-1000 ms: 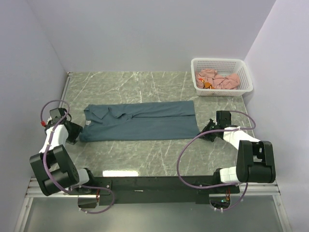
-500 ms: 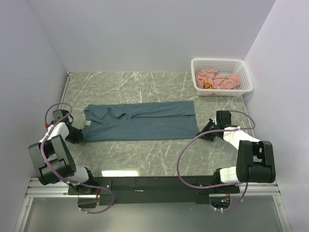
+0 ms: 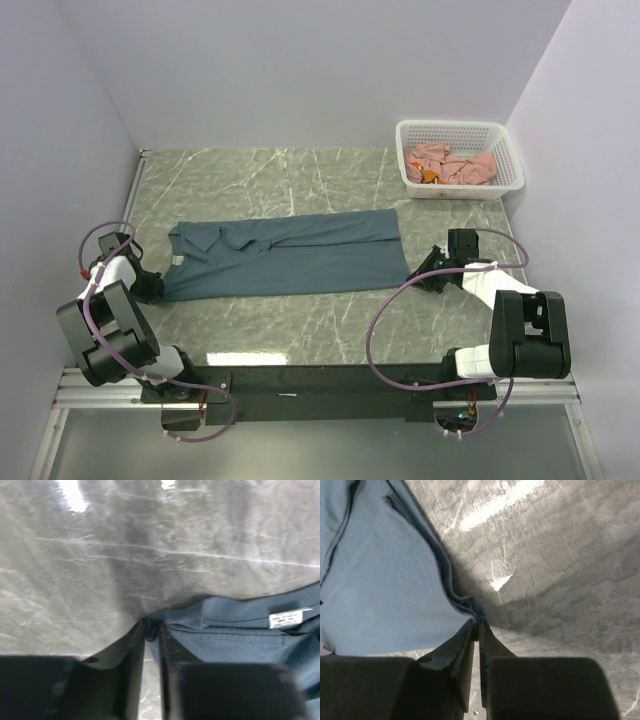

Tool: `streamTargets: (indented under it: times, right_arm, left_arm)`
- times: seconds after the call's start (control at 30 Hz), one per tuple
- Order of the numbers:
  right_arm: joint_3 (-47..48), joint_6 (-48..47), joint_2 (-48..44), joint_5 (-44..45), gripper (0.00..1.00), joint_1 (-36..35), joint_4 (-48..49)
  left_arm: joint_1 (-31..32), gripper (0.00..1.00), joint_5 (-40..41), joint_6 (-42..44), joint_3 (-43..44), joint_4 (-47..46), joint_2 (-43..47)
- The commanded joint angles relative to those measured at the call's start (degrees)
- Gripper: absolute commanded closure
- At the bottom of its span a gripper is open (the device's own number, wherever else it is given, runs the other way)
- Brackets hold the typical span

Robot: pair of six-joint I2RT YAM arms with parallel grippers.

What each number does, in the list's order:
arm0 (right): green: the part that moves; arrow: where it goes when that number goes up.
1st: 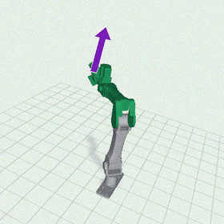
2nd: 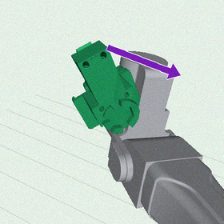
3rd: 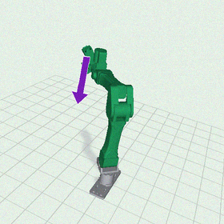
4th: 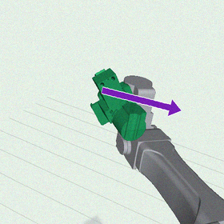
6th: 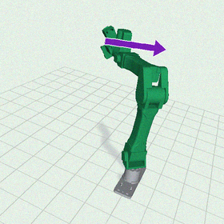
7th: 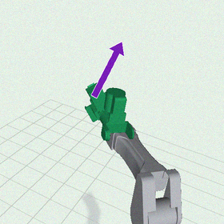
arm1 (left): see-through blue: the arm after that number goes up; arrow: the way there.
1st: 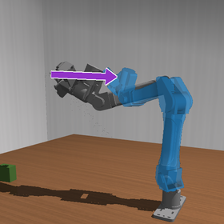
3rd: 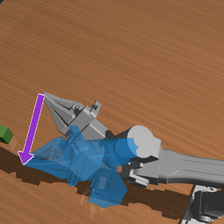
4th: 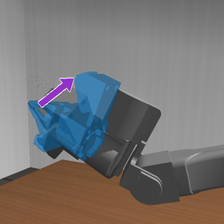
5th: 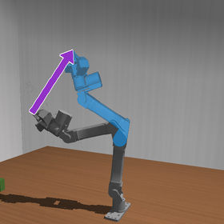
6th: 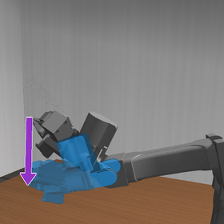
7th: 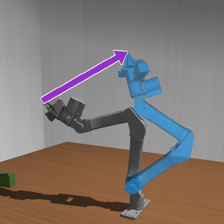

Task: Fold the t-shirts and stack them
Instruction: Fold the tshirt

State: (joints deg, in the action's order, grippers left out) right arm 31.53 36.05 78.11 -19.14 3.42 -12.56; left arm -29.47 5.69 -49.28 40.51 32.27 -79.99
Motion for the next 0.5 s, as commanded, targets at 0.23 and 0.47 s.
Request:
streamTargets:
  times: [0.23, 0.47]
  right_arm:
    - [2.1, -3.1, -7.4, 5.6, 0.47, -0.4, -4.2]
    - [4.8, -4.6, -14.9, 12.4, 0.44, -8.0, -7.2]
  left_arm:
    - [-1.0, 0.29, 5.8, 1.3, 1.9, 6.3, 6.4]
    - [1.5, 0.21, 4.9, 0.1, 7.4, 8.3, 14.4]
